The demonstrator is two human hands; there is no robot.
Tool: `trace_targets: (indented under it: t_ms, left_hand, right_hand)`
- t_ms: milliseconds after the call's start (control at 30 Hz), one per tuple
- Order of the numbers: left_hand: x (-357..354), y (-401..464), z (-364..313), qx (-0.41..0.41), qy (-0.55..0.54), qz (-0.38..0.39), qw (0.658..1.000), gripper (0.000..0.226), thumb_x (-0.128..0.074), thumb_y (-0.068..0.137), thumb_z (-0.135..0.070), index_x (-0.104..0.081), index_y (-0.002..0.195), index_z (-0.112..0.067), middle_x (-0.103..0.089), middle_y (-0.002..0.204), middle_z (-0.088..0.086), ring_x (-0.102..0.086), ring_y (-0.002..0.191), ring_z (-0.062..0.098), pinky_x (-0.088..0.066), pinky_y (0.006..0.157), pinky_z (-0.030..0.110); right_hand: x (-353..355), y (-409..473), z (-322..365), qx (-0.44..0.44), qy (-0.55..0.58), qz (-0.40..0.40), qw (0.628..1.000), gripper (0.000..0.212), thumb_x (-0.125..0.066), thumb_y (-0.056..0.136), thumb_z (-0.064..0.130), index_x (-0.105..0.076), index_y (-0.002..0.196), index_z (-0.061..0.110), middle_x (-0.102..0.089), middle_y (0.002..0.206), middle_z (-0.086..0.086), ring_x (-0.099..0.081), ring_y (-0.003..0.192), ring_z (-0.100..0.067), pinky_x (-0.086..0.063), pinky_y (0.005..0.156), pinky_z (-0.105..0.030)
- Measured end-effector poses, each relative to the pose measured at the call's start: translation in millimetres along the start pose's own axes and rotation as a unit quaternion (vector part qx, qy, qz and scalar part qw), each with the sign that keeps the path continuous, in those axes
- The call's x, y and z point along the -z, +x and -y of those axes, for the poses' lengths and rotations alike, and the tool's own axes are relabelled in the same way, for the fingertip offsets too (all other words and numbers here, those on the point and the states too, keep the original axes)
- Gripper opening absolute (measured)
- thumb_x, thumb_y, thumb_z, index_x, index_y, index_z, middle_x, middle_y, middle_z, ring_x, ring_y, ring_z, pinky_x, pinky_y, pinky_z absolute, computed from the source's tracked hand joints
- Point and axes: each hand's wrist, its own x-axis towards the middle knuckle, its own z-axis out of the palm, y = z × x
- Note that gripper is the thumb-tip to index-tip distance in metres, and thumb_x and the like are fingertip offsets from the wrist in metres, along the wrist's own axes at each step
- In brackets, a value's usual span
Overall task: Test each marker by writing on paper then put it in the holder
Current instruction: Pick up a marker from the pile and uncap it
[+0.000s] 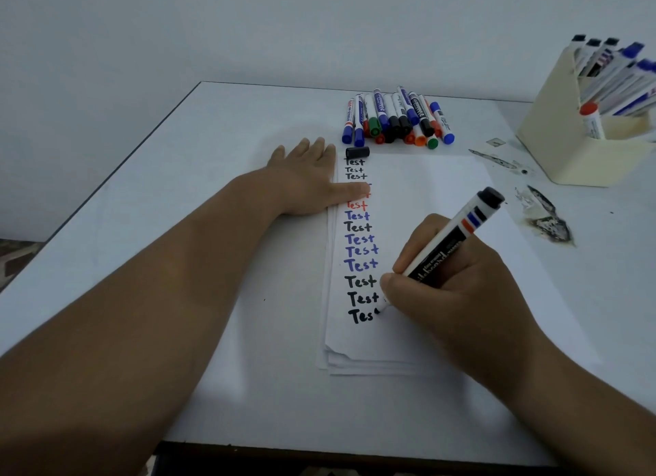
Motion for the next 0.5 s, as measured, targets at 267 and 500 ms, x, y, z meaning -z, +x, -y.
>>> trace_targets:
  t_ms: [267, 500]
  left_hand:
    - [0, 0, -1, -0.001, 0.001, 0.000, 1.000, 0.111, -0.017, 0.078, -0.091, 0.005, 0.159, -0.018, 0.011, 0.167, 0.002, 0.010, 0.154, 0.021, 0.002, 0.123, 0.051]
    - [1, -1, -2, 0.000, -0.003, 0.006, 1.000, 0.113, -0.017, 0.078, -0.092, 0.005, 0.160, -0.018, 0.012, 0.167, 0.002, 0.010, 0.153, 0.021, 0.002, 0.123, 0.051]
  right_hand:
    - [1, 1, -2, -0.006, 0.014, 0.004, 1.000, 0.023, -0.077, 0.078, 0.003, -0.056, 0.070, 0.008, -0.057, 0.062, -0.008, -0.052, 0.058, -0.020, -0.043, 0.053, -0.017]
    - [7, 12, -3, -0.121, 0.198, -0.036, 0.972, 0.018, -0.071, 0.080, 0.000, -0.057, 0.069, 0.006, -0.061, 0.064, -0.017, -0.055, 0.059, -0.021, -0.046, 0.055, -0.029]
